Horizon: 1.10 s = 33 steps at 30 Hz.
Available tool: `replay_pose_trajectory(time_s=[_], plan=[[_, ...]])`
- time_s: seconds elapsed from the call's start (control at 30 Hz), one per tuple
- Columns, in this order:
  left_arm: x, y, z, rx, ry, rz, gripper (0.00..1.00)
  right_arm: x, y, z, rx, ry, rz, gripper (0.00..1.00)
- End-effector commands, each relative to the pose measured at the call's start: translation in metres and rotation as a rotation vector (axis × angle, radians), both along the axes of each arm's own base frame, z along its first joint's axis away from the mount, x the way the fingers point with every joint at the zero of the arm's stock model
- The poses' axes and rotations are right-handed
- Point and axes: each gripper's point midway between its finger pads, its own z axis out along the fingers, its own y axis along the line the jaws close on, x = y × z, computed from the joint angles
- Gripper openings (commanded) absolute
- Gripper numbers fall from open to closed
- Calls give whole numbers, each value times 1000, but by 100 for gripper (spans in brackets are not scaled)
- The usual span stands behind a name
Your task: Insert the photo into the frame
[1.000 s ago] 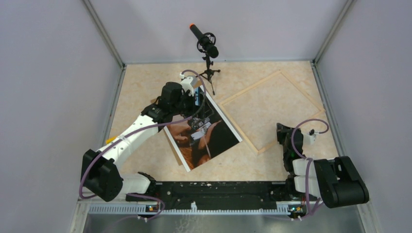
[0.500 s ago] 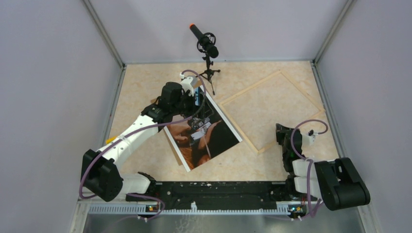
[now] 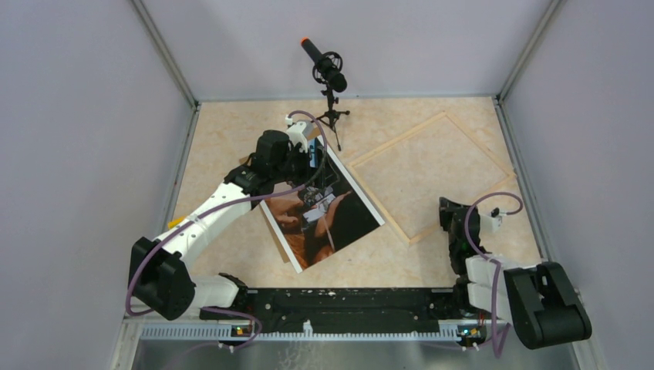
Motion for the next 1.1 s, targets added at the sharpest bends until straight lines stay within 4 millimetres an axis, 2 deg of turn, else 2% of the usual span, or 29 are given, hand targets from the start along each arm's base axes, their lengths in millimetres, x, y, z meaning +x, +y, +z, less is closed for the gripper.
replay_pose_trajectory(time_s=[0.0, 0.23, 0.57, 0.83, 0.93, 1.07], plan=[[3, -5, 8, -30, -35, -15, 99, -21, -4, -29, -47, 76, 3, 0], [3, -5, 6, -27, -34, -14, 98, -1, 7, -23, -62, 46, 60, 0], [4, -5, 5, -21, -35, -12, 99, 0, 10, -35, -86, 98, 83, 0], [3, -6, 4, -23, -30, -17, 99, 10, 14, -33, -129, 137, 120, 25], [4, -5, 4, -19, -31, -13, 99, 13, 23, -32, -138, 139, 176, 40], [4, -5, 2, -14, -32, -12, 99, 11, 30, -35, -174, 238, 244, 61]])
